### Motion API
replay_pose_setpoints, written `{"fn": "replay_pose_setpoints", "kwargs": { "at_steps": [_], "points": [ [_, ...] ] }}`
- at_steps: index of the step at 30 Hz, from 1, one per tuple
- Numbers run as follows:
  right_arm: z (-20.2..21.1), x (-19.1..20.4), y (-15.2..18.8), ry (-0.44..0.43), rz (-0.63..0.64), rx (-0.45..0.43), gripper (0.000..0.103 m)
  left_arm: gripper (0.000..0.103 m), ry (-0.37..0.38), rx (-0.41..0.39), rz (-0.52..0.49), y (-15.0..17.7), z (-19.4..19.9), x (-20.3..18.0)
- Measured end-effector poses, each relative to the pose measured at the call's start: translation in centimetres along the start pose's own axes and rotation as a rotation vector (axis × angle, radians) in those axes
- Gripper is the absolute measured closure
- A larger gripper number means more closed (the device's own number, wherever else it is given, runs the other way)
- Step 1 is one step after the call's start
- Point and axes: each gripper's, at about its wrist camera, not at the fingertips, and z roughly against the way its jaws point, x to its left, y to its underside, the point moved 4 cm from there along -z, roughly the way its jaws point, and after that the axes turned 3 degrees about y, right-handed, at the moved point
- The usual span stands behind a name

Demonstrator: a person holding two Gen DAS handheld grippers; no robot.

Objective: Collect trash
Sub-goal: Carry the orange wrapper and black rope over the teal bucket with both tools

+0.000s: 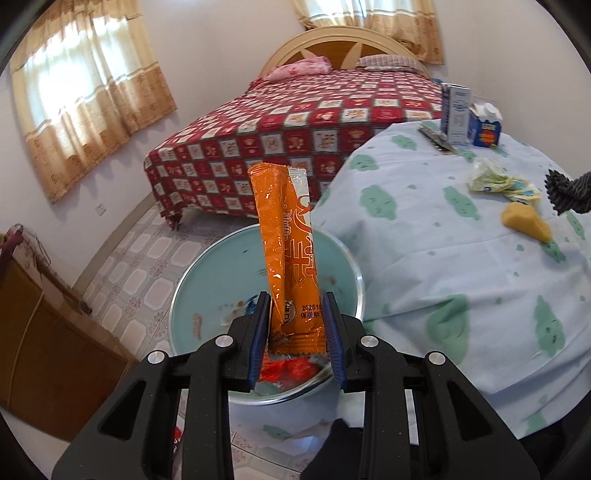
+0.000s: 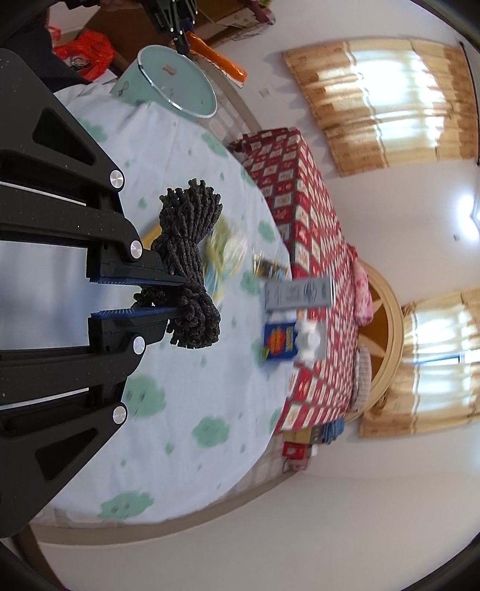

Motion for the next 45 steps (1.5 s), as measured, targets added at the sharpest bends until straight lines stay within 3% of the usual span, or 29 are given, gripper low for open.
{"fn": "replay_pose_setpoints", "kwargs": {
  "at_steps": [17, 45],
  "points": [
    [-4.5, 9.6, -3.1, -0.09, 0.119, -0.013, 0.092, 0.073, -0.102, -0.023, 0.047, 0.4, -0.7, 5.4],
    [-7.8, 17.3, -4.1, -0.153, 0.227, 0.004, 0.092, 0.072, -0.15, -0.01, 0.106, 0.8, -1.3, 9.6]
  ]
}}
